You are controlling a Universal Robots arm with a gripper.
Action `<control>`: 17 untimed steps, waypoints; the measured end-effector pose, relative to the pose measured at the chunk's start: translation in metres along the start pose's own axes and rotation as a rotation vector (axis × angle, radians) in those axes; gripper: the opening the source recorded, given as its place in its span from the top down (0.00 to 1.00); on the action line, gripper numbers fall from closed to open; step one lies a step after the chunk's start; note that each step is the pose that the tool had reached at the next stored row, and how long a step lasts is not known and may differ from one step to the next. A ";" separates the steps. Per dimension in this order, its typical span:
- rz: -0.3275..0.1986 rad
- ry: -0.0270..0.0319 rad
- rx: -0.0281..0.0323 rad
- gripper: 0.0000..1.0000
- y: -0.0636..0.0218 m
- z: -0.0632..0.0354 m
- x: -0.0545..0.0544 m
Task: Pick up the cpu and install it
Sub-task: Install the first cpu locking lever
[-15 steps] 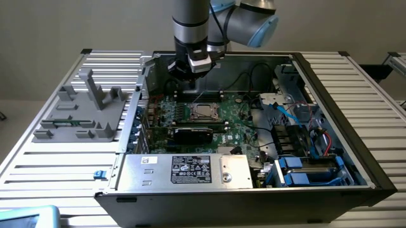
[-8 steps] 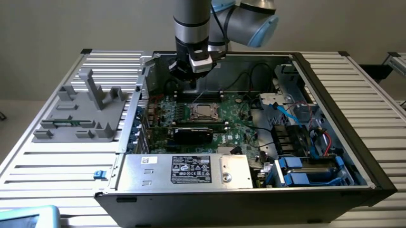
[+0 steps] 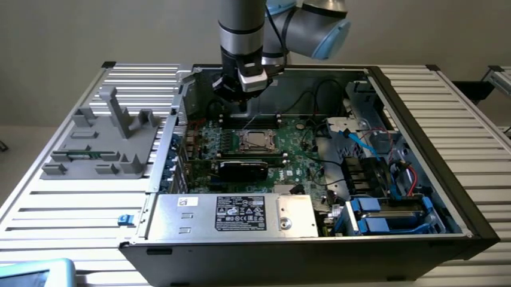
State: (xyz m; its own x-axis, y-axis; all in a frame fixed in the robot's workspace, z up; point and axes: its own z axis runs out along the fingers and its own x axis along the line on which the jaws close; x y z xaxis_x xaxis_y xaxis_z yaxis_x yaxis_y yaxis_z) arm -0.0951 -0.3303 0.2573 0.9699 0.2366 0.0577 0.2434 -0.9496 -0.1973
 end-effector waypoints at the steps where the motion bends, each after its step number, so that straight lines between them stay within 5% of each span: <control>1: 0.000 0.0000 0.0000 0.89 0.0000 0.0000 0.000; 11: 0.005 0.0012 0.0004 0.89 0.0009 0.0001 0.003; 17: 0.084 0.0188 0.0021 0.89 0.0011 0.0010 0.003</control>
State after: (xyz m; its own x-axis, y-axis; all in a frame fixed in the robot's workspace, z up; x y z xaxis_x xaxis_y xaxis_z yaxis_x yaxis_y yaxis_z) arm -0.0921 -0.3304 0.2562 0.9866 0.1521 0.0592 0.1611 -0.9656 -0.2043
